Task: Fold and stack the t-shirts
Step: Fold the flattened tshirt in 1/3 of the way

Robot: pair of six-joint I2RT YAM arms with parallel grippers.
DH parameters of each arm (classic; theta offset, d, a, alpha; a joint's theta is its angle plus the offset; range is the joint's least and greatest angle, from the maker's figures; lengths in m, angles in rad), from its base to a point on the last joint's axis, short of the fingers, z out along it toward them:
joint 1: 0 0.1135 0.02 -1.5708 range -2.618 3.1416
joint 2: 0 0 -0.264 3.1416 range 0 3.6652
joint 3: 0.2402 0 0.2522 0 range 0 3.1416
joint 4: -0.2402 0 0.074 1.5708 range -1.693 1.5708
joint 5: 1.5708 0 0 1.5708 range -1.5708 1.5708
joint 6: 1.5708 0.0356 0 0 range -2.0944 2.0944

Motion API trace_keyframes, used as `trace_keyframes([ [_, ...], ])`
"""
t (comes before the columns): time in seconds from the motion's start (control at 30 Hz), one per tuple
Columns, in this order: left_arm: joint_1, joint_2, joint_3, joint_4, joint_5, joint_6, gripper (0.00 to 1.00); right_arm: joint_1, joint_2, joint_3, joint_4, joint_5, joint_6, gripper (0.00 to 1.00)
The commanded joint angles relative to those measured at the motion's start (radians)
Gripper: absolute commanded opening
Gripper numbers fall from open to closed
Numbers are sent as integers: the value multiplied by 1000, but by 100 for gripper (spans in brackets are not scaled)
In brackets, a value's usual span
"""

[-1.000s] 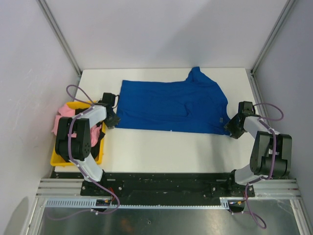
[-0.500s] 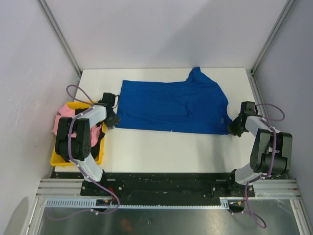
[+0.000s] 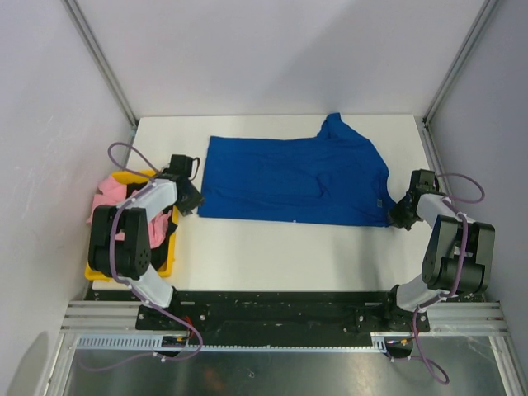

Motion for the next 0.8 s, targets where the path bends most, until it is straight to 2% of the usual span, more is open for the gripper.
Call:
trace_keyframes([
  [0.0,-20,-2,-3,9,24,-19,42,-6,3,32,-11,22,-24,0],
  [0.2,-40,22,0,10,19,-25,42,-7,8,34,-13,21,-26,0],
  [0.47,-82,57,-19,0,-43,-86,34,-8,15,64,-41,24,-26,1],
  [0.57,-90,76,-20,0,-45,-100,25,-8,15,70,-48,20,-24,1],
  [0.7,-96,70,-27,-4,-70,-105,4,-12,12,74,-62,21,-26,0],
  [0.77,-98,42,-42,-14,-94,-109,1,-20,16,75,-75,15,-26,0],
])
